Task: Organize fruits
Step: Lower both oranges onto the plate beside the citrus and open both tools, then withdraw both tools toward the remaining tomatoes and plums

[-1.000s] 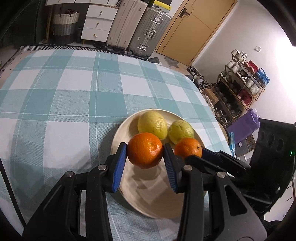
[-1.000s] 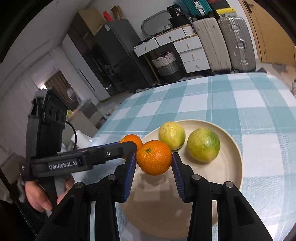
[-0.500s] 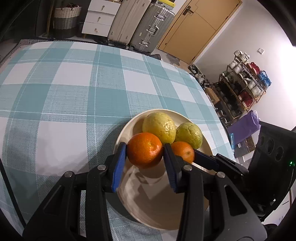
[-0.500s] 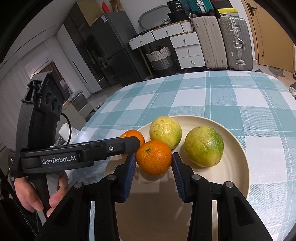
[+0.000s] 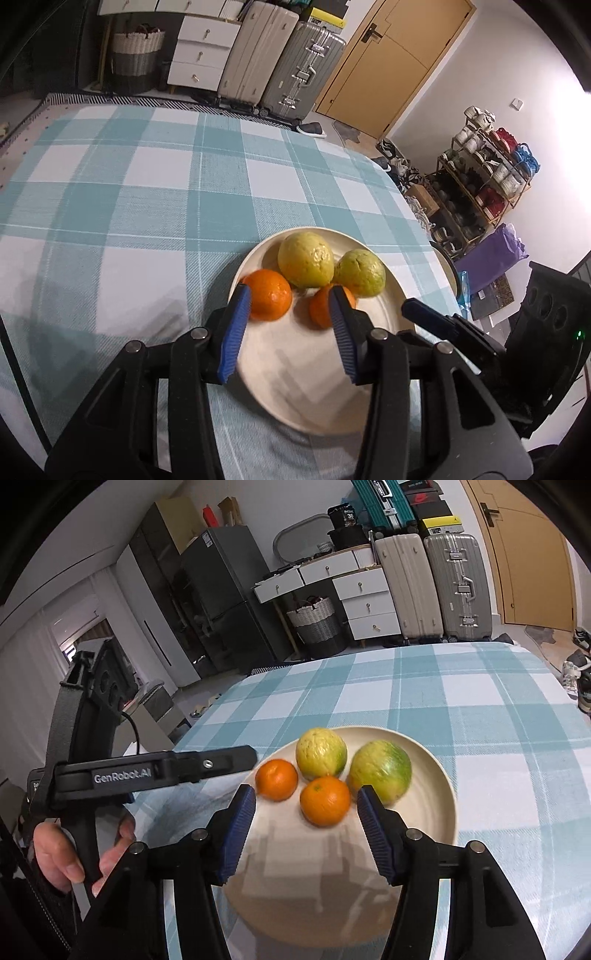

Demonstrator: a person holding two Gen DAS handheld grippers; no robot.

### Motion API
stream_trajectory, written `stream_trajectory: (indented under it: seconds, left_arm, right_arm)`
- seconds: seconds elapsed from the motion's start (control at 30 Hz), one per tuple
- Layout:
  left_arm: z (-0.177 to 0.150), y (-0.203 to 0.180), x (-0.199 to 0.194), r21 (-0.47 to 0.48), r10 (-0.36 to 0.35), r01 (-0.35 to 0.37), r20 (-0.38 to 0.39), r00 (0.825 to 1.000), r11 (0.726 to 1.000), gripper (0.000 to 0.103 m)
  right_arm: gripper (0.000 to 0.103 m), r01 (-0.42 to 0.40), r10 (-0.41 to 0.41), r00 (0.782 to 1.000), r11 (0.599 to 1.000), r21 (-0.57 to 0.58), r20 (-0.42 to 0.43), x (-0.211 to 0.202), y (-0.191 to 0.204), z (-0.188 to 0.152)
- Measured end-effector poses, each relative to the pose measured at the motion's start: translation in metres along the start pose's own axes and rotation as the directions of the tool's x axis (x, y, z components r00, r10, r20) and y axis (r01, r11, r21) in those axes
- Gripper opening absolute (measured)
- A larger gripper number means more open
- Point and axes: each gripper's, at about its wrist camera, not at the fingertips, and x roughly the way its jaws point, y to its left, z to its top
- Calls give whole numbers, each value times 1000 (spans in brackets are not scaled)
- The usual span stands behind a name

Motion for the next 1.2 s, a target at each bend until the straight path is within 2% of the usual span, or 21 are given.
stream_trajectory:
  seconds: [0.27, 0.4, 0.47, 0.53, 0.67, 0.8, 0.9, 1.0, 1.2]
  left_arm:
    - [-29, -15, -43, 30, 17, -18, 18, 1000, 999, 43]
    - [-43, -31, -65, 71, 23, -25, 35, 999, 997, 44]
    - [-49, -36, -74, 79, 21, -25, 42, 999, 997, 48]
    - [-58, -42, -83, 82, 42, -47, 58, 997, 995, 59]
    - [-74, -56, -99, 121, 105, -115, 92, 990, 986, 59]
    - [-88, -62, -108, 124, 128, -139, 91, 988, 983, 70]
    - [-98, -68, -114, 147, 188, -203, 110, 976, 968, 75]
    - [-105, -68, -121, 142, 188, -204, 117, 975, 969, 82]
    - [-117, -60, -126, 111, 181, -191, 97, 979, 975, 84]
  right_arm:
    - [60, 14, -14, 999, 1000, -17, 44, -40, 12, -11]
    - [68, 21, -19, 998, 999, -37, 63, -59, 24, -16]
    - [69, 24, -21, 997, 999, -43, 70, -65, 27, -18]
    - [71, 29, -25, 997, 999, -44, 74, -72, 32, -20]
    - [84, 47, -44, 995, 998, -40, 87, -85, 37, -27]
    - [85, 58, -53, 994, 997, -46, 92, -97, 42, -34]
    - [86, 57, -54, 995, 998, -40, 86, -101, 44, -39]
    - [88, 60, -57, 995, 998, -35, 83, -106, 46, -46]
    - [92, 66, -62, 995, 997, -43, 84, -118, 50, -58]
